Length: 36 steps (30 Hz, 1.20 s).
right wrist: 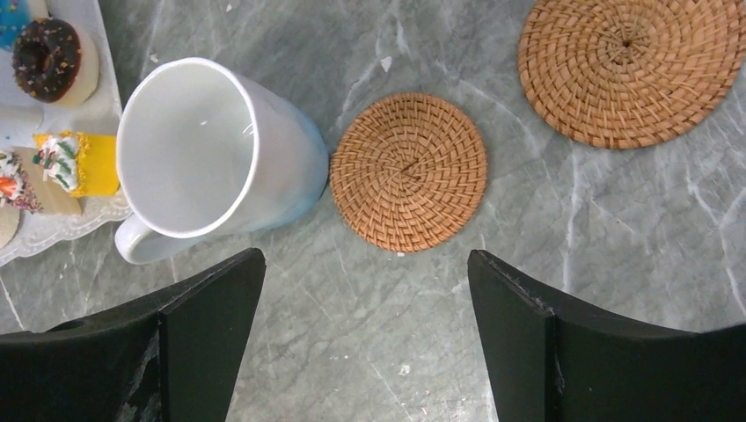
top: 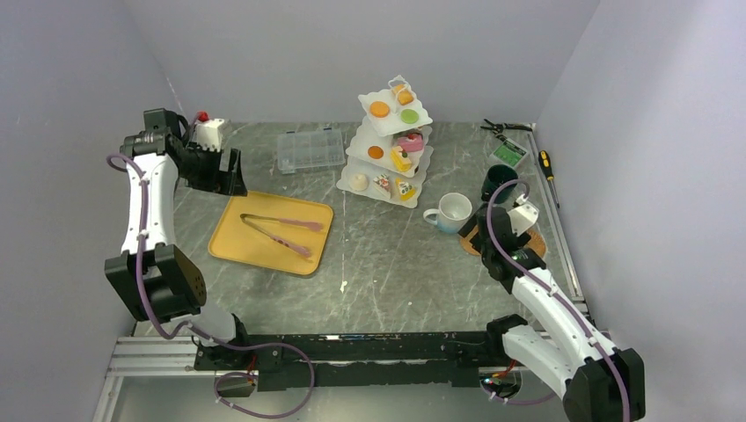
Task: Serve the afternoon tea
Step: Move the tray at the center of the board, then move the coaster to the center of the board.
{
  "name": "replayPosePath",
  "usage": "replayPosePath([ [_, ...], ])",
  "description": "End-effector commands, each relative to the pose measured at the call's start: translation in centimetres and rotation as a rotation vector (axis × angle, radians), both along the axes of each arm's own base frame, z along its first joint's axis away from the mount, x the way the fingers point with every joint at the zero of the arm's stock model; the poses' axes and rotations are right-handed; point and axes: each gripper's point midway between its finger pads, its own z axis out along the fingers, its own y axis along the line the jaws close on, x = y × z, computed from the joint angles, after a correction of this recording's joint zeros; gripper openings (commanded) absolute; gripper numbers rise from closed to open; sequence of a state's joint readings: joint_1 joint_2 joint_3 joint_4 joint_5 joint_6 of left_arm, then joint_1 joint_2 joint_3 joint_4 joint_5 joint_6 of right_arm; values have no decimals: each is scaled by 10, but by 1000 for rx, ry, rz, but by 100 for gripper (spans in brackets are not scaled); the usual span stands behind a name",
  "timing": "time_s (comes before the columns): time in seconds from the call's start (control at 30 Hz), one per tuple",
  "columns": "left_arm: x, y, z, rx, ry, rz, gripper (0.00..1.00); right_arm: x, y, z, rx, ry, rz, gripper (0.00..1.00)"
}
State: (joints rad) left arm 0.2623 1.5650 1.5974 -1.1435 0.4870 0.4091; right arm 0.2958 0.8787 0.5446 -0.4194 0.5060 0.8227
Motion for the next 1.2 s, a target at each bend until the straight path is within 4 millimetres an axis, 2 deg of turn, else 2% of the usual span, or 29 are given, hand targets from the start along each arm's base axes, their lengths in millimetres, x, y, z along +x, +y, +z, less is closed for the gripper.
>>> replayPosePath([
  [0.0,-25,-18,27,-42,-44,-50,93,-8,-7,-9,20,13,-38,89],
  [0.13,-23,-25,34,-83,-65,-53,93,-14,-9,-27,49,32,-61,87],
  [0.3,-20,-25,30,-90,-58,-67,93,-16,-14,-44,66,24,-88,84],
  [0.47,-22,-26,24,-85,-68,-78,93,-5,-21,-42,69,2,-99,77],
  [0.7,-22,-27,15,-90,-58,-92,93,25,-32,-27,77,-41,-112,53],
  [0.77,-20,-27,13,-96,-53,-94,93,35,-34,-24,86,-54,-112,44],
  [0.9,-15,-26,10,-104,-50,-94,93,57,-39,-23,125,-52,-115,29],
  [1.03,-11,-25,5,-102,-39,-98,93,68,-35,-39,160,5,-106,15],
  [1.17,-10,-24,7,-99,-37,-103,93,65,-22,-65,227,75,-88,12],
])
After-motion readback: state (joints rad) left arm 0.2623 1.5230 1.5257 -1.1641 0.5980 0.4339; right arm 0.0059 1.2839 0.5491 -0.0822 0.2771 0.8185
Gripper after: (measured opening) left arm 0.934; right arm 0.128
